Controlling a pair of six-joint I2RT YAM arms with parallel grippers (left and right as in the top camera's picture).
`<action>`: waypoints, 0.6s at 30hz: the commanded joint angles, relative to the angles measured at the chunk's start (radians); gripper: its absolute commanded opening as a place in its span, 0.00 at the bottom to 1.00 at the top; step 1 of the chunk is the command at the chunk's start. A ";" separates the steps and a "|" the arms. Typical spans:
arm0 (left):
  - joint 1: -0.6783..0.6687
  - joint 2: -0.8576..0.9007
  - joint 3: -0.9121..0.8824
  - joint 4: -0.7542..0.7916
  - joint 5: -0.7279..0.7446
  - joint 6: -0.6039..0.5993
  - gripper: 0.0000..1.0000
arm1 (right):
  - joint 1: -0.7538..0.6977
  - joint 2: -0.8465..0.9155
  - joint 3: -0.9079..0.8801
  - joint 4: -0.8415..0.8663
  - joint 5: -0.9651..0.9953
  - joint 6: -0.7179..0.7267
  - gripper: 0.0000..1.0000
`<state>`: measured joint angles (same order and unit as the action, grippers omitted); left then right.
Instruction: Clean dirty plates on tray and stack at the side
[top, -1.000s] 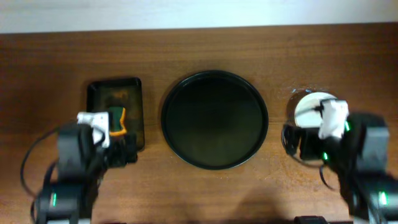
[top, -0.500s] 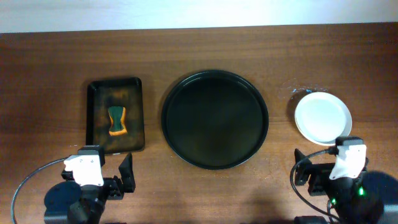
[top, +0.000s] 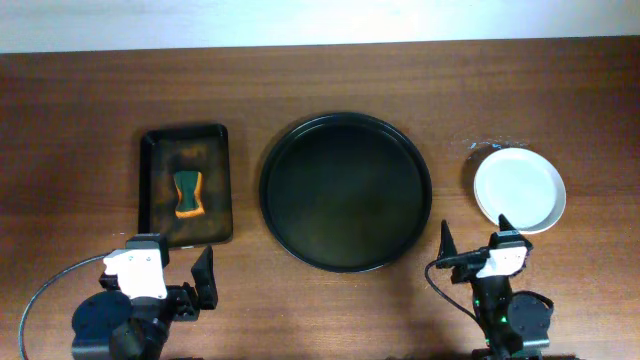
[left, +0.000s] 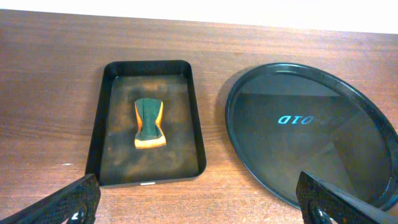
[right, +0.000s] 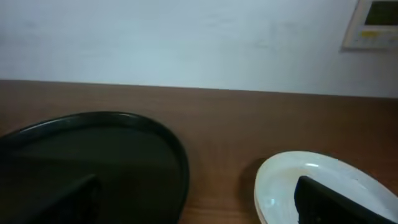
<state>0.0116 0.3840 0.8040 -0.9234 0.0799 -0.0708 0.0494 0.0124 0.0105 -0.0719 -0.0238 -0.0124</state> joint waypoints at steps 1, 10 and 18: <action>-0.002 -0.001 -0.002 0.002 0.010 0.016 0.99 | 0.001 -0.005 -0.005 -0.007 0.010 -0.006 0.99; -0.002 -0.001 -0.002 0.002 0.010 0.016 0.99 | 0.001 -0.005 -0.005 -0.007 0.010 -0.006 0.99; -0.002 -0.167 -0.311 0.221 -0.010 0.015 0.99 | 0.001 -0.005 -0.005 -0.007 0.010 -0.006 0.99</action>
<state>0.0116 0.3130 0.6628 -0.8047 0.0528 -0.0704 0.0494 0.0120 0.0109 -0.0742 -0.0223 -0.0128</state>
